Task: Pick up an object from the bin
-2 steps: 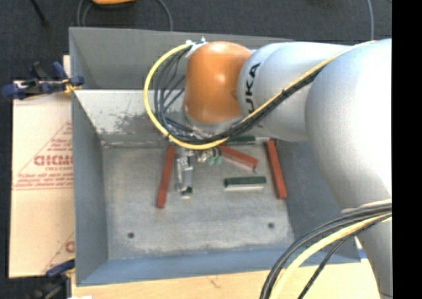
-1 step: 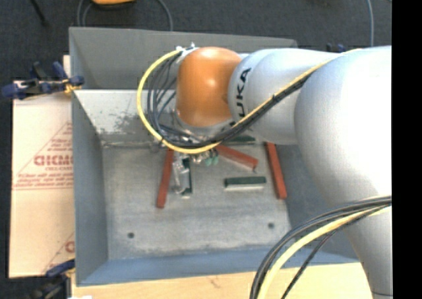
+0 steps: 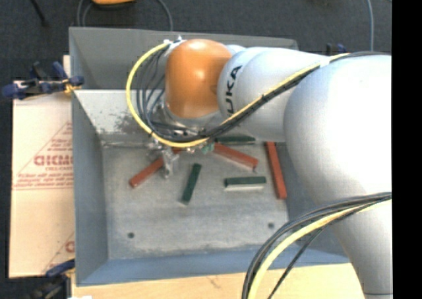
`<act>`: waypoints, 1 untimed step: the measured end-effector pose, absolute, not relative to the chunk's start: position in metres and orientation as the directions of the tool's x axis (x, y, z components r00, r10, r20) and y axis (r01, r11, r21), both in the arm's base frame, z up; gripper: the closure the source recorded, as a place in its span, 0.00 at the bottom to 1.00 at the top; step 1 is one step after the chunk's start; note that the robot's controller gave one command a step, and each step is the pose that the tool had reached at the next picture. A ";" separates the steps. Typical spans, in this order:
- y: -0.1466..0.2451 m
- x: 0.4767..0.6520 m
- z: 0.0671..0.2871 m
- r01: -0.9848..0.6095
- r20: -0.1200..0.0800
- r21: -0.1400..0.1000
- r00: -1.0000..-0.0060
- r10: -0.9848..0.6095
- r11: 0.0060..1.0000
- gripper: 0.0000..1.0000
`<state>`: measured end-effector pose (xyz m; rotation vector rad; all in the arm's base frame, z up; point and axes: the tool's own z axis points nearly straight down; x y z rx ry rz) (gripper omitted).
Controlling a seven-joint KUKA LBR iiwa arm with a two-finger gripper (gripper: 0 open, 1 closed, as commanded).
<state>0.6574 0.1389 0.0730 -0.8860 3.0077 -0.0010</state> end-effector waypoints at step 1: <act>0.139 0.657 0.073 -0.541 -0.006 -0.002 -0.841 -0.541 0.841 1.00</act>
Offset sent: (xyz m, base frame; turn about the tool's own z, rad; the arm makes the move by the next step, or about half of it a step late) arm -0.0303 -0.0588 0.1328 0.0285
